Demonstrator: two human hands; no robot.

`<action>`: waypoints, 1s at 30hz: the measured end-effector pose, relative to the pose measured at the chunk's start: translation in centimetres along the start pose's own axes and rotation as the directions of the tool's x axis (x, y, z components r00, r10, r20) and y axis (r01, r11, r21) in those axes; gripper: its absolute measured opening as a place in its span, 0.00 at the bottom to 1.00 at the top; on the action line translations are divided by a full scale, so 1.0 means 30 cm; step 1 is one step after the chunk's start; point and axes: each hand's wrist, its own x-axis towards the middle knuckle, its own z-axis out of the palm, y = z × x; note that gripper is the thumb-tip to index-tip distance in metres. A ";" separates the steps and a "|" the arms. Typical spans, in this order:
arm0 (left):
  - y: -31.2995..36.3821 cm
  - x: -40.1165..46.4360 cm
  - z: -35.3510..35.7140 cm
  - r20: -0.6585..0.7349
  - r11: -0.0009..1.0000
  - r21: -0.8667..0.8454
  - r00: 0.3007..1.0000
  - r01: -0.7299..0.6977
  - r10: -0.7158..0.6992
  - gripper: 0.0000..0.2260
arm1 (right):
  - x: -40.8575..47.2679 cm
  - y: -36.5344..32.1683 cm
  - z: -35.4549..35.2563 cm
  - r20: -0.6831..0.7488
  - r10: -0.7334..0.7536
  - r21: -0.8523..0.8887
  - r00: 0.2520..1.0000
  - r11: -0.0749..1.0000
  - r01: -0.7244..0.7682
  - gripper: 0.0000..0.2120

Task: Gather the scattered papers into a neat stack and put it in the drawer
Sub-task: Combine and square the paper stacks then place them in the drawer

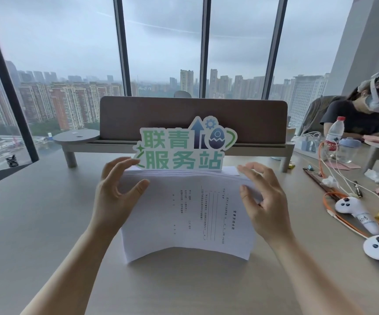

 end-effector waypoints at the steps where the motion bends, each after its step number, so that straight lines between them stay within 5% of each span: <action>1: 0.000 0.001 0.000 0.009 1.000 0.021 1.000 -0.007 0.007 0.16 | -0.001 -0.002 0.001 0.000 -0.004 0.005 1.000 1.000 0.004 0.15; 11: 0.019 0.009 -0.005 -0.002 0.999 0.030 1.000 0.014 -0.014 0.14 | 0.003 0.000 -0.005 -0.009 -0.005 0.056 1.000 0.998 0.005 0.16; 14: 0.022 -0.008 -0.001 0.012 0.992 -0.021 0.992 0.126 -0.126 0.27 | -0.015 0.006 -0.001 0.018 0.150 0.225 0.989 0.963 -0.150 0.26; 17: -0.010 -0.038 0.016 0.043 0.884 -0.319 0.937 0.341 -0.345 0.38 | -0.043 0.008 0.011 0.122 0.408 0.656 0.905 0.651 -0.382 0.25; 20: -0.055 -0.068 0.032 0.151 0.742 -0.486 0.881 0.462 -0.449 0.35 | -0.069 0.024 0.024 0.310 0.458 0.747 0.833 0.424 -0.511 0.14; 24: -0.084 -0.079 0.041 0.240 0.655 -0.519 0.829 0.549 -0.505 0.31 | -0.087 0.016 0.050 0.384 0.529 0.673 0.757 0.401 -0.621 0.04; 30: -0.073 -0.036 -0.019 0.283 0.679 -0.573 0.888 0.459 -0.361 0.28 | -0.047 -0.002 0.043 0.314 0.466 0.712 0.827 0.461 -0.530 0.09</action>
